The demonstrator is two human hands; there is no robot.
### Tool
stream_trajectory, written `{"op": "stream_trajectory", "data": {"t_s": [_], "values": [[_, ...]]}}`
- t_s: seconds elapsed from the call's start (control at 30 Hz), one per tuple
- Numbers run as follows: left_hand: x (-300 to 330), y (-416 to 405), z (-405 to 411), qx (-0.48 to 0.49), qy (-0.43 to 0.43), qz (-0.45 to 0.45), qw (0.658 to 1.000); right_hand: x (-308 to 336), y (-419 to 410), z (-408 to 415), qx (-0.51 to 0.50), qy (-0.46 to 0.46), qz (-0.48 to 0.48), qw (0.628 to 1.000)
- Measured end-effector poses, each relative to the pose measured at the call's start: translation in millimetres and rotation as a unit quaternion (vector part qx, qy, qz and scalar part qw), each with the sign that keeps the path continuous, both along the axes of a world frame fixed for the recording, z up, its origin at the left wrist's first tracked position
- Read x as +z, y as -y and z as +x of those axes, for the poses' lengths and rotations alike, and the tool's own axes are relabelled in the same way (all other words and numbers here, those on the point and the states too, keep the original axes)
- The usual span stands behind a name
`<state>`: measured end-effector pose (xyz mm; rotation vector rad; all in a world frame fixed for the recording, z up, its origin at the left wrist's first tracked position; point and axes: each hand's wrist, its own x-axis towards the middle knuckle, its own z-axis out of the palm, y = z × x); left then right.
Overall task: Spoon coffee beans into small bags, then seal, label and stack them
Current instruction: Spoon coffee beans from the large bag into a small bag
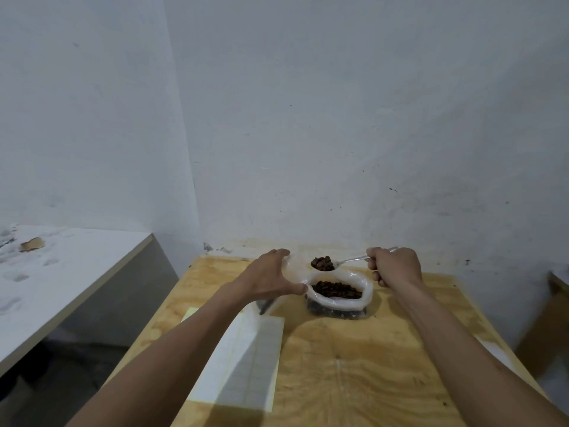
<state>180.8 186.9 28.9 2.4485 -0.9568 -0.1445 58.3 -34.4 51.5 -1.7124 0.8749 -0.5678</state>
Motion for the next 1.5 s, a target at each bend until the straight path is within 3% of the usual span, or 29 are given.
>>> {"op": "stream_trajectory", "data": {"t_s": [0.33,0.57,1.03,1.13,1.3,1.5], "values": [[-3,-19,13,0.042,-0.001,-0.023,0.999,-1,-48,20,0.077,0.061,-0.103,0.990],[-2,-18,13,0.047,-0.005,-0.043,0.998,12,-40,12,0.029,0.097,-0.173,0.980],[2,4,13,0.018,0.040,-0.006,0.999,-32,8,-8,-0.004,-0.099,-0.339,0.936],[-1,6,12,0.009,0.054,0.008,0.998,-44,-1,-3,-0.011,-0.111,-0.289,0.951],[-4,6,9,-0.005,0.046,0.007,0.999,-61,-3,7,-0.029,-0.114,-0.096,0.988],[-4,-5,17,0.003,0.017,-0.015,1.000,-57,12,5,-0.058,-0.056,0.036,0.996]]}}
